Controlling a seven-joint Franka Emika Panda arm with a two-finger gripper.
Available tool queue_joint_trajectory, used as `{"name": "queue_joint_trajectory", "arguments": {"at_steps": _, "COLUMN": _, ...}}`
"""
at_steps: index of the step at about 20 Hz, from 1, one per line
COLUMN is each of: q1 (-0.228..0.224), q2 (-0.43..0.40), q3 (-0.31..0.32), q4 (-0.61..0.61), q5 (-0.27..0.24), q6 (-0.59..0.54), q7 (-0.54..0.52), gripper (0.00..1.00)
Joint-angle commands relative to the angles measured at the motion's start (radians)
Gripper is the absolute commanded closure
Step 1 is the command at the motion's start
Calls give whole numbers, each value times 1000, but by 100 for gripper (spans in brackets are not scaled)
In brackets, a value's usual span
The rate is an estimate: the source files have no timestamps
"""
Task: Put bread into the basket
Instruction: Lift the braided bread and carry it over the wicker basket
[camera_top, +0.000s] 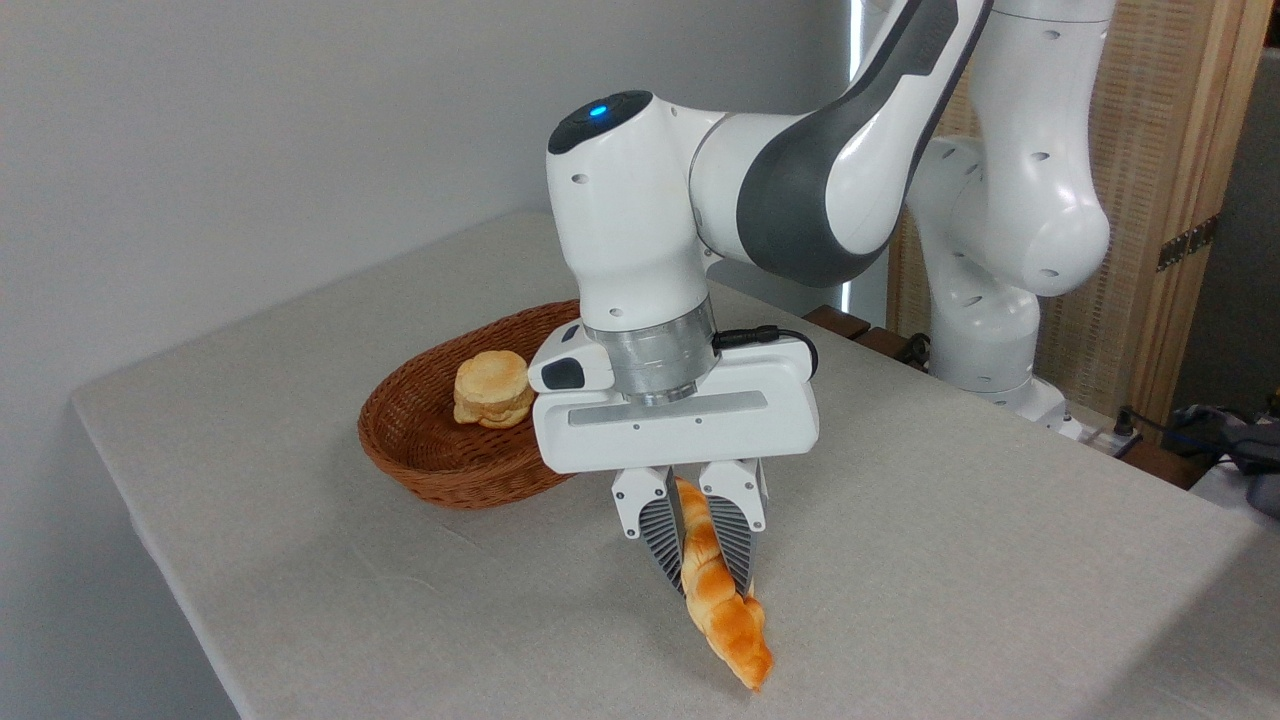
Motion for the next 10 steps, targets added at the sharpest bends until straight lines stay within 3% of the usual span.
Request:
{"name": "queue_joint_trajectory", "arguments": {"at_steps": 1, "q1": -11, "q2": -36, "q3": 2, "q4": -3, "q5": 16, "q6": -11, "q7": 14, "gripper": 85}}
{"name": "queue_joint_trajectory", "arguments": {"at_steps": 8, "q1": -14, "q2": -47, "q3": -31, "q4": 32, "q5": 11, "q6": -15, "q7": 4, "gripper": 81}}
{"name": "queue_joint_trajectory", "arguments": {"at_steps": 10, "q1": -14, "q2": -47, "q3": -42, "q4": 55, "q5": -24, "q6": -15, "q7": 7, "gripper": 81}}
